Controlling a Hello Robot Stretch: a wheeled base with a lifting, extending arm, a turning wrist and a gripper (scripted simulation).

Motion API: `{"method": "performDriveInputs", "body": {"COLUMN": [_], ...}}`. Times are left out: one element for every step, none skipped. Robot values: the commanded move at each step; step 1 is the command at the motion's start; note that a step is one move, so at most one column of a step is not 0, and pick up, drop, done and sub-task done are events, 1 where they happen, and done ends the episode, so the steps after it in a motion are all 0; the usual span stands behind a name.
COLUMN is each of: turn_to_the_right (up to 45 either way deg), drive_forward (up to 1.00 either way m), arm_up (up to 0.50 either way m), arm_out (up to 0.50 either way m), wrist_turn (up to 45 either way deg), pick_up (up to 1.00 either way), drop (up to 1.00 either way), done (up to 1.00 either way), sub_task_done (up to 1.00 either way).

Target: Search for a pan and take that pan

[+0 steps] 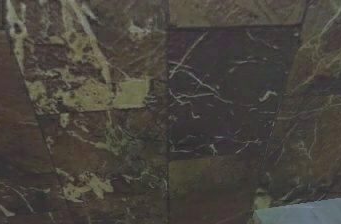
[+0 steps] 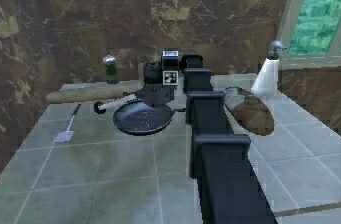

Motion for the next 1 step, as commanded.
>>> {"method": "performDriveInputs", "body": {"turn_to_the_right": [0.0], "drive_forward": [0.00], "arm_up": [0.00], "arm_out": [0.00], "wrist_turn": [18.0], "pick_up": [0.00], "drop": [0.00], "done": [0.00], "sub_task_done": [0.00]}}
